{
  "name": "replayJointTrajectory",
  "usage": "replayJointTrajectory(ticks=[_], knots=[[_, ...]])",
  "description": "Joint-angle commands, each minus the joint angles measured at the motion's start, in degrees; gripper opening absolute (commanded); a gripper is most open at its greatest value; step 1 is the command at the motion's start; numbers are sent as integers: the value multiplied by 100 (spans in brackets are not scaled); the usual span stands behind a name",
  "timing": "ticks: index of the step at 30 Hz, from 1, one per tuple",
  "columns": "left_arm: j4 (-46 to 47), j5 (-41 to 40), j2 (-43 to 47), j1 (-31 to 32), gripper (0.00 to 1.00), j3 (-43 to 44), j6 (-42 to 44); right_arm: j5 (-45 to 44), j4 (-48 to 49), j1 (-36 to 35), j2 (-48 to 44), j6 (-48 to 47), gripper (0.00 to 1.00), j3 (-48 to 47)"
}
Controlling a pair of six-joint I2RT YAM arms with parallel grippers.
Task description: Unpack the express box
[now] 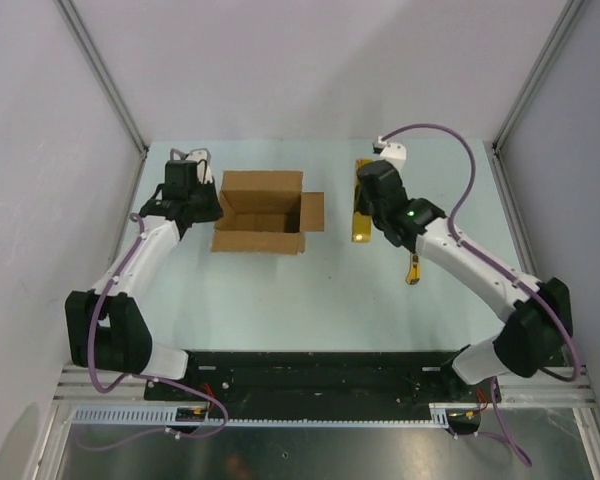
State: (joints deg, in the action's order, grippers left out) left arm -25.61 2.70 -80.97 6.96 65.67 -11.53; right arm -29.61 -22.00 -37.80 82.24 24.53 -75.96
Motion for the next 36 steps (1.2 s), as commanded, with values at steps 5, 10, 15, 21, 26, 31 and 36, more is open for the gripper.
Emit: replayJointTrajectory(ticks=[5, 10, 15, 21, 26, 31, 36], knots=[[-94, 11, 99, -37, 21, -133, 80, 226, -323, 247, 863, 535, 28, 697], [-111, 152, 99, -46, 28, -133, 63, 543, -6, 344, 1575, 482, 28, 969], [-146, 170, 125, -55, 35, -142, 54, 570, 3, 361, 1866, 526, 46, 978], [-190, 117, 160, -63, 36, -28, 19, 657, -102, 405, 1796, 579, 65, 969], [-226, 47, 466, -63, 38, 104, -156, 658, -208, 440, 1288, 596, 69, 969], [-226, -67, 1143, -63, 47, 16, -104, 535, -436, 484, 663, 719, 80, 969], [-260, -86, 2293, -63, 83, -334, -77, 157, -884, 484, -170, 939, 100, 969]])
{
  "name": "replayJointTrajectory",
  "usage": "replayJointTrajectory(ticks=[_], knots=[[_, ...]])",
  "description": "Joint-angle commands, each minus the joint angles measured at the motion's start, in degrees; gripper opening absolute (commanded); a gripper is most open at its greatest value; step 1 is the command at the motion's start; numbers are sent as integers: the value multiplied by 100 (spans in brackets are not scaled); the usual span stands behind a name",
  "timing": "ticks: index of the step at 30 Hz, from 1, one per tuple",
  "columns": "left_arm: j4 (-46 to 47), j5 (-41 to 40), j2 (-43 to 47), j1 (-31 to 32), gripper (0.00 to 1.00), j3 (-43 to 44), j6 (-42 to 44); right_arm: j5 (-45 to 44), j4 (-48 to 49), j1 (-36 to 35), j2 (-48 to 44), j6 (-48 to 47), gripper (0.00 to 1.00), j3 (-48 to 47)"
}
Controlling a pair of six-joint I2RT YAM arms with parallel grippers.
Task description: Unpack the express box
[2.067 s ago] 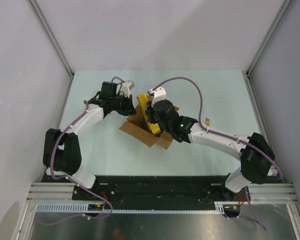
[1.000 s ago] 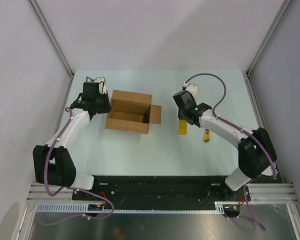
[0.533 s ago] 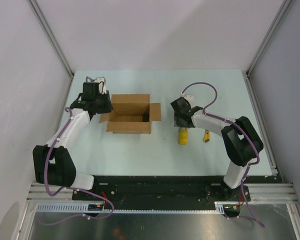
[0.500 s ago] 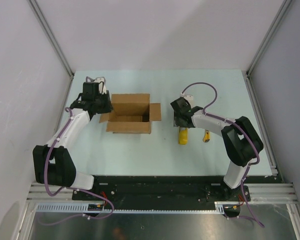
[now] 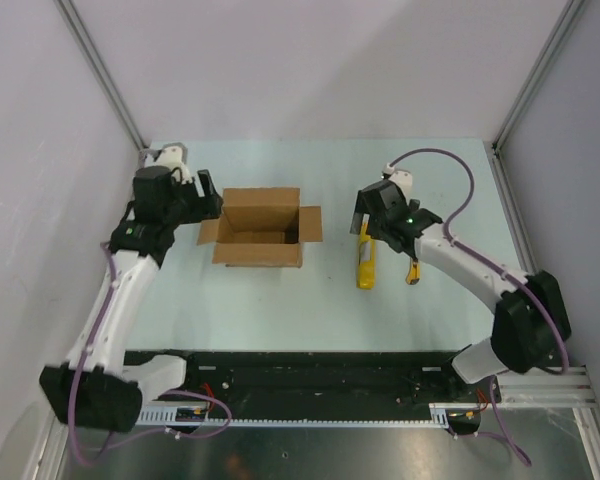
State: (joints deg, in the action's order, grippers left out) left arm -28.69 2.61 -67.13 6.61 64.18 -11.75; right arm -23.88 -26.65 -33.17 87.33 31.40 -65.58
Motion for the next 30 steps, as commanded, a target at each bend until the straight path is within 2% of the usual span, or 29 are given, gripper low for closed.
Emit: replayJointTrajectory(ticks=[1, 2, 4, 8, 10, 14, 23, 30], knots=[[21, -85, 1078, -28, 89, -256, -151, -459, -507, 21, -813, 366, 100, -69], [-5, -42, 1297, -28, 100, -327, -178, -529, -655, 21, -962, 402, 100, -69], [-14, 81, 1904, -28, 100, -538, -179, -600, -832, 3, -1445, 542, 100, -69], [-136, 941, 2818, -28, 100, -784, -117, -925, -1306, -58, -2201, 744, 100, -69], [-356, 882, 3091, -2, 100, -837, -178, -1083, -1465, -76, -2613, 832, 100, -69], [-874, 732, 3197, 15, 100, -837, -232, -1233, -1763, -84, -3344, 1070, 100, -69], [-1349, -15, 3619, 7, 100, -890, -486, -1541, -2615, -137, -4364, 1711, 100, -69], [-1403, -120, 3550, 77, 100, -697, -478, -1593, -2915, -137, -5278, 1659, 100, -69]])
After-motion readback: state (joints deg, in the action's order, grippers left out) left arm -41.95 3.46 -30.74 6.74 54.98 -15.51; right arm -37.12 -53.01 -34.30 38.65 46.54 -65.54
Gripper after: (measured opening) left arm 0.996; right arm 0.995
